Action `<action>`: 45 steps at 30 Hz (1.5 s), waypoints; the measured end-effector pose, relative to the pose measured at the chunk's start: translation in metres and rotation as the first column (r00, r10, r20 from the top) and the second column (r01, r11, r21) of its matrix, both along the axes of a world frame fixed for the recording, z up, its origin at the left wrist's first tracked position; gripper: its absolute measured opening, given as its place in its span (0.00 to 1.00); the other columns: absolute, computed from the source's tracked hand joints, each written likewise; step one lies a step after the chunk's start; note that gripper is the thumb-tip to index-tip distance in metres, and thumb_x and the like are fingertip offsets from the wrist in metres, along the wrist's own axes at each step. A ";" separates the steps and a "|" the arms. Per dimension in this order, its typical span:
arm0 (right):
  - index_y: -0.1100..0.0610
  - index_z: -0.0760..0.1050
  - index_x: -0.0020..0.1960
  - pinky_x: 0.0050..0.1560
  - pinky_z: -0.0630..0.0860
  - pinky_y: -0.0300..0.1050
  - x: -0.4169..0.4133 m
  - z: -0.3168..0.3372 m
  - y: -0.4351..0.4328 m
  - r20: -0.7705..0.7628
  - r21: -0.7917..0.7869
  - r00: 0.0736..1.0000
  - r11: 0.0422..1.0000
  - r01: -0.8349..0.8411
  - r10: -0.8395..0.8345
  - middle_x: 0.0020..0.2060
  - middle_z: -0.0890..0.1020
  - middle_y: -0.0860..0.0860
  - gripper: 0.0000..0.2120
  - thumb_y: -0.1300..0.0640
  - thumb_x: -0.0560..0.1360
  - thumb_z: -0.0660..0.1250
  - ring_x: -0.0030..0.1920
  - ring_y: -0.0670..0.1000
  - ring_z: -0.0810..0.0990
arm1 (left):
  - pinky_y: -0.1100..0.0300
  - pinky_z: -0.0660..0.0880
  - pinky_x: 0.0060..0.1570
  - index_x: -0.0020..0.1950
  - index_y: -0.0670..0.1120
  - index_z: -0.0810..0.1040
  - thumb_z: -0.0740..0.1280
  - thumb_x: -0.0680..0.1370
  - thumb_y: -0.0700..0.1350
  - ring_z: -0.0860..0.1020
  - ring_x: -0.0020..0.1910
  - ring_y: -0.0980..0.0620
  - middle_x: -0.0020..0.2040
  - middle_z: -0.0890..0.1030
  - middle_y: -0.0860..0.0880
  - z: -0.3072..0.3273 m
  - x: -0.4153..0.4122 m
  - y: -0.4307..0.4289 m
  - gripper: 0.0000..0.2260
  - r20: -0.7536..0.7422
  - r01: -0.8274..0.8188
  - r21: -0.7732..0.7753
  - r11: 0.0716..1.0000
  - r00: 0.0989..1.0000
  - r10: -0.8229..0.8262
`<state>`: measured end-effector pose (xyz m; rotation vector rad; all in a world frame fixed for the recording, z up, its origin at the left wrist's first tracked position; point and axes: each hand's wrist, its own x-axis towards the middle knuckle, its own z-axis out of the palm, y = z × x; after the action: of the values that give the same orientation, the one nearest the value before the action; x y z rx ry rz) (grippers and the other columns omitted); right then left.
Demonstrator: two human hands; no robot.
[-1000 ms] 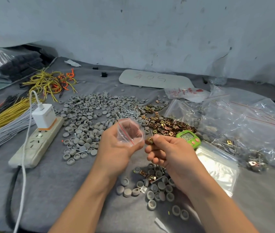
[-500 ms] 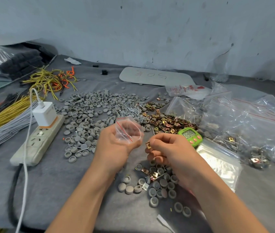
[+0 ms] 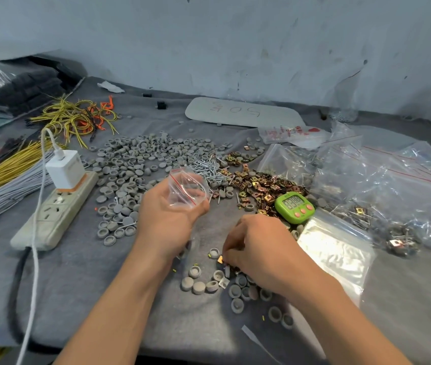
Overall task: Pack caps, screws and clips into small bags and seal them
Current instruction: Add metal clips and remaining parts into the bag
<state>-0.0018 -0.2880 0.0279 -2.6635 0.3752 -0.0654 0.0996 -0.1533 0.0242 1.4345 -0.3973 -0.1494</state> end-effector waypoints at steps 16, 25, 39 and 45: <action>0.48 0.86 0.46 0.61 0.70 0.49 -0.003 0.005 0.021 -0.021 -0.102 0.987 0.982 -0.161 0.160 0.44 0.87 0.46 0.06 0.55 0.74 0.70 0.48 0.52 0.82 | 0.70 0.75 0.35 0.46 0.58 0.85 0.73 0.72 0.26 0.81 0.38 0.62 0.38 0.83 0.56 -0.002 -0.005 -0.003 0.24 0.059 0.063 0.079 0.995 0.996 -0.068; 0.47 0.87 0.42 0.35 0.74 0.32 0.000 0.013 -0.001 0.522 0.469 0.793 0.882 0.042 -0.316 0.34 0.85 0.39 0.08 0.60 0.74 0.77 0.35 0.40 0.81 | 0.59 0.82 0.37 0.52 0.62 0.81 0.78 0.71 0.35 0.83 0.41 0.60 0.43 0.85 0.59 -0.005 -0.015 -0.003 0.23 0.290 0.010 0.348 0.937 0.950 -0.118; 0.48 0.89 0.43 0.41 0.77 0.32 0.009 0.017 -0.002 0.509 0.652 0.801 0.748 -0.121 -0.314 0.37 0.88 0.45 0.11 0.64 0.74 0.75 0.40 0.42 0.85 | 0.53 0.80 0.46 0.51 0.54 0.77 0.78 0.69 0.31 0.81 0.43 0.56 0.44 0.83 0.54 -0.005 -0.015 0.002 0.22 0.219 0.177 0.295 0.939 0.944 -0.246; 0.44 0.88 0.40 0.36 0.79 0.47 -0.002 0.015 -0.019 0.396 0.507 0.849 0.855 0.114 -0.348 0.34 0.86 0.44 0.11 0.60 0.75 0.76 0.33 0.48 0.82 | 0.70 0.77 0.45 0.52 0.52 0.80 0.79 0.70 0.39 0.82 0.46 0.59 0.45 0.84 0.54 -0.001 -0.008 0.008 0.15 0.044 0.238 0.070 0.969 0.969 -0.242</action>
<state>-0.0038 -0.3066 0.0427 -2.0159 0.4834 -0.6211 0.0918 -0.1458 0.0228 1.4527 -0.6146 -0.3232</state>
